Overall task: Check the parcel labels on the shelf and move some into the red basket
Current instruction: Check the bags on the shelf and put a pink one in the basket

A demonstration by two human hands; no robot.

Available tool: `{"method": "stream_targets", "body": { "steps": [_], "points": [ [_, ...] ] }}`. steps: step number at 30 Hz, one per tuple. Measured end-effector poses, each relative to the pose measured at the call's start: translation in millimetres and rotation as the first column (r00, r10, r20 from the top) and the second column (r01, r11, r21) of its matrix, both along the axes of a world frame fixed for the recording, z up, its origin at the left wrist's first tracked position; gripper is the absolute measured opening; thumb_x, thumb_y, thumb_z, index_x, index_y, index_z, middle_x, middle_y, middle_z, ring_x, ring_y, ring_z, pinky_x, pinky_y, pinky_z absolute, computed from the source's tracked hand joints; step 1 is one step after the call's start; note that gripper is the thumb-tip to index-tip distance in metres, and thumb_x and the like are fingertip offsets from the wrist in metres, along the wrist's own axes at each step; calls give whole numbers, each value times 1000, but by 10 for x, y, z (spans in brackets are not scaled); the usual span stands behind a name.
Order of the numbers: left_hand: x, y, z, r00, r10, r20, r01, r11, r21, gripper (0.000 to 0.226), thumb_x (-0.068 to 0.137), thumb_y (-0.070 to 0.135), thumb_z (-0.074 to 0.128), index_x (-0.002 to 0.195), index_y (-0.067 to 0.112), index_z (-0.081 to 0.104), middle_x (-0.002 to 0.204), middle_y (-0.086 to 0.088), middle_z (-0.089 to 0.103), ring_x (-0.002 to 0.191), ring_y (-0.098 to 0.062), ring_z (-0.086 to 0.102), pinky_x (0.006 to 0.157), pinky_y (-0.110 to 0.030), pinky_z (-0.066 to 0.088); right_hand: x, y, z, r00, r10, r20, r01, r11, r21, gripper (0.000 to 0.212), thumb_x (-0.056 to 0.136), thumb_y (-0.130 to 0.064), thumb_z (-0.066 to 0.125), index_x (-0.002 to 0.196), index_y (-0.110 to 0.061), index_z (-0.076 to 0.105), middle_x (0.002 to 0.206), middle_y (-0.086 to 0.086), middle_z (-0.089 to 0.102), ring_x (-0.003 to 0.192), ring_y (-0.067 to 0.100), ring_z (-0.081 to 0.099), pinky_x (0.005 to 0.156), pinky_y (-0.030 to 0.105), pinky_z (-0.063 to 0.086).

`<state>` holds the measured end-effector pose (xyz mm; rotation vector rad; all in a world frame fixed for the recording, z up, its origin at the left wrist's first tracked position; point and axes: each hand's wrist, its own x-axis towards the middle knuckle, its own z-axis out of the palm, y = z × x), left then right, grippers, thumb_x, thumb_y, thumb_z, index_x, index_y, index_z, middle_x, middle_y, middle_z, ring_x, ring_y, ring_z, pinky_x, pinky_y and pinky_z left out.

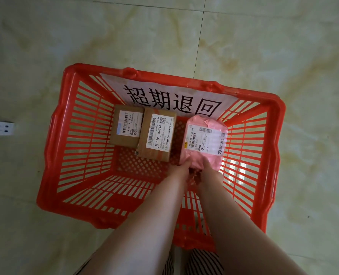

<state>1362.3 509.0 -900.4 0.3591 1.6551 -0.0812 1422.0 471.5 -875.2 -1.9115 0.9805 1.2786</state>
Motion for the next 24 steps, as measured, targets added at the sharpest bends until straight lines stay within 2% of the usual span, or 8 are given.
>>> {"method": "stream_targets", "body": {
  "steps": [3, 7, 11, 15, 18, 20, 22, 24],
  "points": [
    [-10, 26, 185, 995, -94, -27, 94, 996, -9, 49, 82, 46, 73, 106, 3, 65, 94, -15, 71, 78, -31, 71, 73, -46, 61, -4, -40, 75, 999, 36, 22, -36, 999, -7, 75, 77, -57, 76, 118, 3, 57, 104, 18, 71, 88, 34, 73, 80, 48, 61],
    [-21, 65, 421, 992, -122, -32, 120, 992, -36, 60, 79, 50, 73, 110, -1, 65, 77, -9, 66, 62, -25, 65, 60, -33, 56, -11, -69, 303, 999, -18, -36, 22, 991, 129, 56, 94, -39, 64, 134, -1, 54, 127, 23, 64, 114, 36, 66, 65, 35, 54],
    [-59, 92, 706, 991, -127, -41, 125, 990, -58, 71, 67, 58, 76, 112, 4, 64, 95, -11, 72, 77, -26, 72, 78, -39, 61, -22, -74, 636, 994, -90, -63, 101, 975, 196, 55, 100, -36, 54, 138, 4, 48, 142, 24, 54, 130, 38, 54, 87, 39, 51],
    [-138, 144, 1227, 998, -63, 20, 63, 998, 9, 56, 75, 52, 75, 104, 5, 68, 92, -10, 69, 63, -16, 62, 72, -30, 55, 16, 13, 1307, 984, -149, -95, 169, 948, 268, 46, 105, -26, 45, 141, 3, 47, 142, 12, 54, 133, 32, 52, 110, 41, 43],
    [-262, 213, 1863, 996, 43, 83, -46, 998, 35, 36, 83, 39, 73, 93, 6, 66, 80, -5, 65, 66, -15, 60, 70, -28, 51, -24, 51, 1884, 990, -122, -73, 140, 933, 331, 40, 102, -24, 53, 135, -1, 54, 139, 17, 59, 123, 28, 60, 100, 40, 52],
    [-348, 284, 2296, 985, 122, 118, -129, 990, 52, 27, 86, 33, 71, 88, 7, 66, 76, -3, 65, 64, -13, 60, 63, -24, 49, -45, 85, 2276, 990, -119, -72, 137, 921, 366, 36, 101, -25, 55, 131, -4, 56, 132, 15, 64, 113, 24, 65, 81, 33, 57],
    [-484, 339, 2872, 959, 224, 173, -236, 970, 54, 26, 88, 29, 70, 94, 4, 67, 75, -2, 65, 57, -9, 59, 51, -18, 49, -88, 145, 2830, 995, -76, -58, 94, 899, 428, 27, 99, -23, 59, 121, -7, 59, 116, 11, 69, 90, 17, 68, 65, 26, 54],
    [-643, 394, 3483, 930, 297, 218, -319, 945, 75, 33, 87, 27, 71, 107, 0, 67, 77, -3, 66, 57, -9, 60, 50, -19, 50, -140, 192, 3381, 1000, -6, -21, 16, 865, 502, 18, 97, -20, 63, 110, -7, 63, 104, 8, 71, 81, 13, 68, 59, 21, 55]
  ]
}}
